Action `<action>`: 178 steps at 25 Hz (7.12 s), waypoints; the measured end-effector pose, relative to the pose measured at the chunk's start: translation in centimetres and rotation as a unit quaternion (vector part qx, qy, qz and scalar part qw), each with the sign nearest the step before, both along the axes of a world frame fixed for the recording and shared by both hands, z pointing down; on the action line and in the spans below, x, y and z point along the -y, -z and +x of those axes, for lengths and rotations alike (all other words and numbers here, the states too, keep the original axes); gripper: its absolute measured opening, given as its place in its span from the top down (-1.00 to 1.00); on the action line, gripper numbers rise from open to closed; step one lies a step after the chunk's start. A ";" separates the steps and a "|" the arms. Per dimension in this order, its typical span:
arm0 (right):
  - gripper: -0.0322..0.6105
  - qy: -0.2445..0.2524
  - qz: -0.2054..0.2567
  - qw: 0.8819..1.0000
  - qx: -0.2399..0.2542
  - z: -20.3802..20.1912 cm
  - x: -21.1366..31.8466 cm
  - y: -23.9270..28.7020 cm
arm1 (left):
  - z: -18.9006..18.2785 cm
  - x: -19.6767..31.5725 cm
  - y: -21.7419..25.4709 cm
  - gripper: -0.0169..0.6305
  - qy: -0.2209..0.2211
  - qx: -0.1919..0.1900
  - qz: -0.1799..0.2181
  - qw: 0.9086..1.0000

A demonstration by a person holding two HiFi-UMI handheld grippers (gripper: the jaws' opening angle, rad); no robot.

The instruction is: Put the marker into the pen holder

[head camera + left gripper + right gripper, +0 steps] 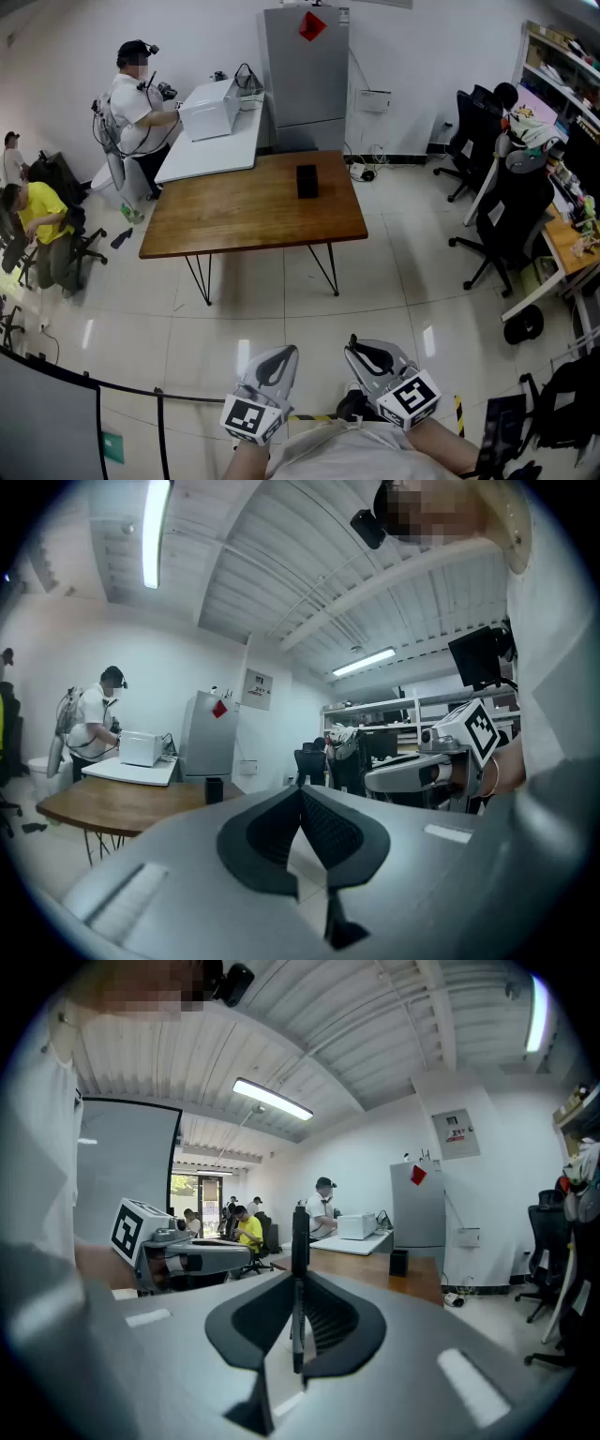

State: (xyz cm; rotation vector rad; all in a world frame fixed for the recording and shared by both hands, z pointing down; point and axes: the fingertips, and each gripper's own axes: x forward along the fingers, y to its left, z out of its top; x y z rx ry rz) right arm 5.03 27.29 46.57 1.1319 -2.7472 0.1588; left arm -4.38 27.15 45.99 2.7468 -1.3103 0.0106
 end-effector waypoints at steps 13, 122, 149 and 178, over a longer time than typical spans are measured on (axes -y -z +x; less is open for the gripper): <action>0.79 0.054 -0.024 0.998 0.007 -0.8 13.3 -2.3 | 0.3 12.8 -0.5 0.90 0.032 -0.012 -0.010 0.999; 0.89 -0.004 0.019 0.999 0.035 -3.6 62.4 -2.3 | -2.3 62.0 -1.6 0.90 -0.047 -0.052 -0.036 0.997; 0.89 -0.040 -0.041 0.997 0.045 5.1 37.3 -6.5 | 5.5 38.0 -4.4 0.90 -0.045 -0.040 -0.051 0.997; 0.89 -0.005 -0.027 0.997 0.077 0.6 24.1 -1.2 | 2.8 23.7 -0.3 0.90 -0.022 -0.039 -0.020 0.999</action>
